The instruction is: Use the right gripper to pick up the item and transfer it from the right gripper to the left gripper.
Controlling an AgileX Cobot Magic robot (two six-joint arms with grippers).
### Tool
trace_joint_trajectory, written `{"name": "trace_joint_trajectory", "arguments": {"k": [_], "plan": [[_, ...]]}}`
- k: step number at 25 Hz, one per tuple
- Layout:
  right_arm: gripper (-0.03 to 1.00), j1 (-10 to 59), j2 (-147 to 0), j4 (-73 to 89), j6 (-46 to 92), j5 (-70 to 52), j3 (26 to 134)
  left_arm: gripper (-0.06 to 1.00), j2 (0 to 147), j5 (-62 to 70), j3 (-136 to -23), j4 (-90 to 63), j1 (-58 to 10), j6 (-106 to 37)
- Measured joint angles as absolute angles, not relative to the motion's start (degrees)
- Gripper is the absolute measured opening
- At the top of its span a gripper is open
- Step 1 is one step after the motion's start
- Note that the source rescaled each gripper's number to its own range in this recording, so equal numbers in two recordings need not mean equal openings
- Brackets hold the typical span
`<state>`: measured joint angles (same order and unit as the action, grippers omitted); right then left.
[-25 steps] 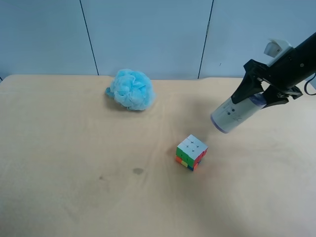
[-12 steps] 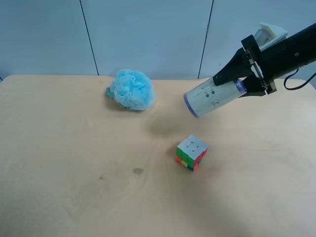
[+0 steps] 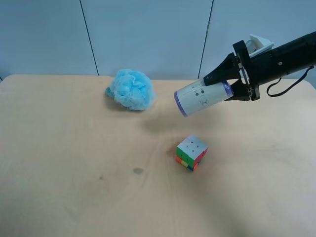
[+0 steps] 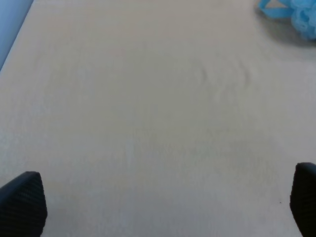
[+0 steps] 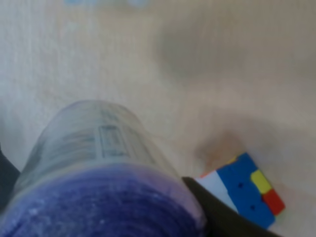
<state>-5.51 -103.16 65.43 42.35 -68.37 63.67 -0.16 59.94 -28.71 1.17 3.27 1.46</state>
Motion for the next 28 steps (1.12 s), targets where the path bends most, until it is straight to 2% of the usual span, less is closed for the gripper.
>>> {"name": "trace_joint_trajectory", "arguments": {"k": [4,12,28], "plan": [[0.0,-4.52,-103.68,66.47,42.61,-68.02,63.67,1.0,-0.16,59.94,-28.71,1.17,3.27,1.46],[0.0,2.88,-105.38,70.2,44.72,-68.38,63.71,1.0,-0.16,59.94,-28.71,1.17,3.27,1.46],[0.0,3.31,-109.45,72.97,46.95,-68.07,63.71,1.0,-0.16,59.94,-28.71,1.84,3.27,1.98]]}}
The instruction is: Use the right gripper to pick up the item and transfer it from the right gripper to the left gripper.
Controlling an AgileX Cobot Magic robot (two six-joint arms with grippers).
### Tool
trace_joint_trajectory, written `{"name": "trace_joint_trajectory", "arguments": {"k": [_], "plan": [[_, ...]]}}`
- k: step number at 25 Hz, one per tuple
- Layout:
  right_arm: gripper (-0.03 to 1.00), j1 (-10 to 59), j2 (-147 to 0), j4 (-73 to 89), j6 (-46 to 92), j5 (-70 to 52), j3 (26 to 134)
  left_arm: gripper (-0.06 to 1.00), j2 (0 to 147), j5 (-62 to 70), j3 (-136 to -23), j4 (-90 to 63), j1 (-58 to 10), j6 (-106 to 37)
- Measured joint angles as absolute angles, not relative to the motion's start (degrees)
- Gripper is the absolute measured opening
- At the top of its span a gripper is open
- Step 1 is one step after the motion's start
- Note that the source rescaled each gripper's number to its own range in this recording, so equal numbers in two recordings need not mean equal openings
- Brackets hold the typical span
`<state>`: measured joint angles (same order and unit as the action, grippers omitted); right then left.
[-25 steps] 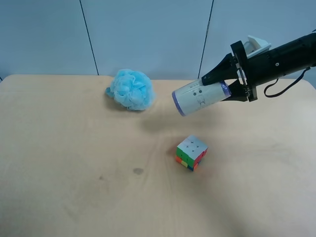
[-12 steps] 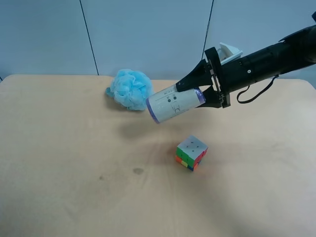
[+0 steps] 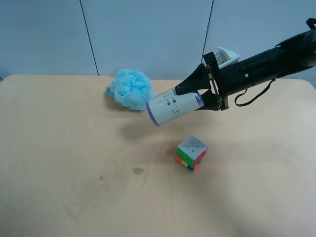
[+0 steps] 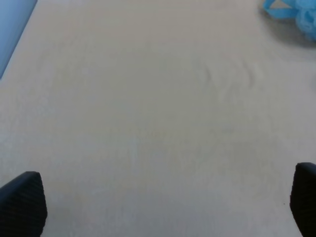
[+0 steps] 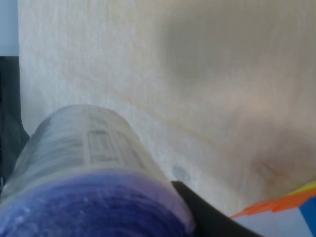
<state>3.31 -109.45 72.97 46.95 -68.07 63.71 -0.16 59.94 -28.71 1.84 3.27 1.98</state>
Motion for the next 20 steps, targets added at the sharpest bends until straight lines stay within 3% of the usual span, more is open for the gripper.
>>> {"name": "trace_joint_trajectory", "arguments": {"k": [9,17,20], "plan": [[0.0,3.31,-109.45,73.04,48.05,-68.07,63.71,1.0,3.24,59.9,-31.79,0.88,3.27,5.28],[0.0,3.31,-109.45,73.04,48.25,-68.07,63.71,1.0,22.16,56.57,-36.79,-4.49,3.27,4.09],[0.0,3.31,-109.45,73.04,48.25,-68.07,63.71,1.0,36.22,51.56,-37.31,-9.53,3.27,-2.18]]}}
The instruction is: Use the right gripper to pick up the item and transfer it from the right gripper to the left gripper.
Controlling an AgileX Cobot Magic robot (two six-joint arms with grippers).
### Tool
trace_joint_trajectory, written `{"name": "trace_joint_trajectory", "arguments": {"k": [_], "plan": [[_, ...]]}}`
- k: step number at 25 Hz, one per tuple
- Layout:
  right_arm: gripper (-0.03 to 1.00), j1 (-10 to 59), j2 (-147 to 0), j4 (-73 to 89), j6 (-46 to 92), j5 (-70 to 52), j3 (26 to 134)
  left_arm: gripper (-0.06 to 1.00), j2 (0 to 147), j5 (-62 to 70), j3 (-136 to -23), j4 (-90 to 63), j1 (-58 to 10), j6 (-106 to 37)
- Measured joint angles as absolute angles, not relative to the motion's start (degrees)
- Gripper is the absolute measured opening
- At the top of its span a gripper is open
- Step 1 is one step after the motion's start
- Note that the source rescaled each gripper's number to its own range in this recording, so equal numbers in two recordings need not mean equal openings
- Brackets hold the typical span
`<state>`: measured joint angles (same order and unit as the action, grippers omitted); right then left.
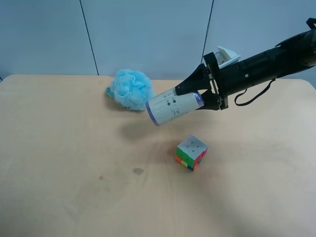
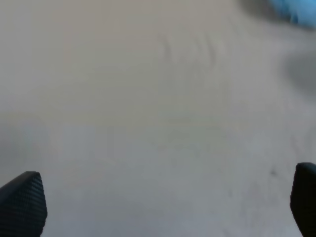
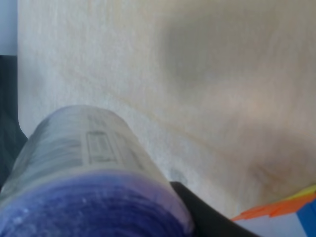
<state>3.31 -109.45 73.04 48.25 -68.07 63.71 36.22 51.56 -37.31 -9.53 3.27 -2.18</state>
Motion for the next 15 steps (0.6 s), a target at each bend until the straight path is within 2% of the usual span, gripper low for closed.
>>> {"name": "trace_joint_trajectory", "arguments": {"k": [10,15], "plan": [[0.0,3.31,-109.45,73.04,48.25,-68.07,63.71,1.0,61.94,47.36,-37.31,-44.35,3.27,-33.52],[0.0,3.31,-109.45,73.3,48.25,-68.07,63.71,1.0,71.99,53.09,-37.31,-63.6,3.27,-51.24]]}}
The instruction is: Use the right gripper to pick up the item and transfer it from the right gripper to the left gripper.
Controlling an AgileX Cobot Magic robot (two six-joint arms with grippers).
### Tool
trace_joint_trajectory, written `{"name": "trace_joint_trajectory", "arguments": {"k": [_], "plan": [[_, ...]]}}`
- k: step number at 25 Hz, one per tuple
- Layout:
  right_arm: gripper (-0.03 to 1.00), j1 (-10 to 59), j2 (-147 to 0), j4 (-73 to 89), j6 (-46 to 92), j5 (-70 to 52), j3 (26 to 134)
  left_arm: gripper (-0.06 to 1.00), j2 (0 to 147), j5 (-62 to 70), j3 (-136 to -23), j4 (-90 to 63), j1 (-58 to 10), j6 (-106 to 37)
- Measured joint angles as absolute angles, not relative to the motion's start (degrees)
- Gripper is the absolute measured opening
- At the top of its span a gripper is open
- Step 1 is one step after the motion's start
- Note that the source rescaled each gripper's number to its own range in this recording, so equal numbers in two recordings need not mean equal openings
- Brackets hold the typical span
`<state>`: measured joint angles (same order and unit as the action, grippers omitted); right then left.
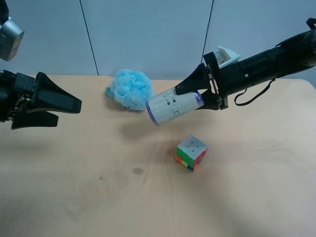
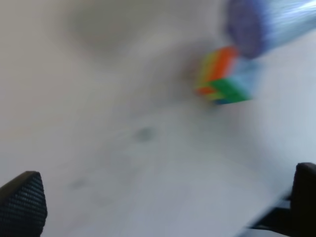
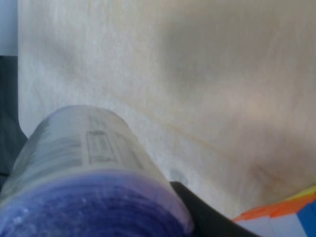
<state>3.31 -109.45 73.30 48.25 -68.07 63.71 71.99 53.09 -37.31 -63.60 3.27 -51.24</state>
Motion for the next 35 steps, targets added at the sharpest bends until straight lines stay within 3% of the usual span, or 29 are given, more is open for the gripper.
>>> {"name": "trace_joint_trajectory", "arguments": {"k": [9,20,35], "plan": [[0.0,7.75,-109.45,73.98,48.25,-67.94,63.71,1.0,88.02,63.06,-37.43,-80.55,3.27,-67.52],[0.0,10.67,-109.45,76.92,48.25,-67.94,63.71,1.0,99.49,68.72,-46.62,-82.87,3.27,-68.89],[0.0,12.98,-109.45,80.39,48.31,-67.83,63.71,1.0,104.69,68.91,-48.65,-82.91,2.44,-68.62]]}}
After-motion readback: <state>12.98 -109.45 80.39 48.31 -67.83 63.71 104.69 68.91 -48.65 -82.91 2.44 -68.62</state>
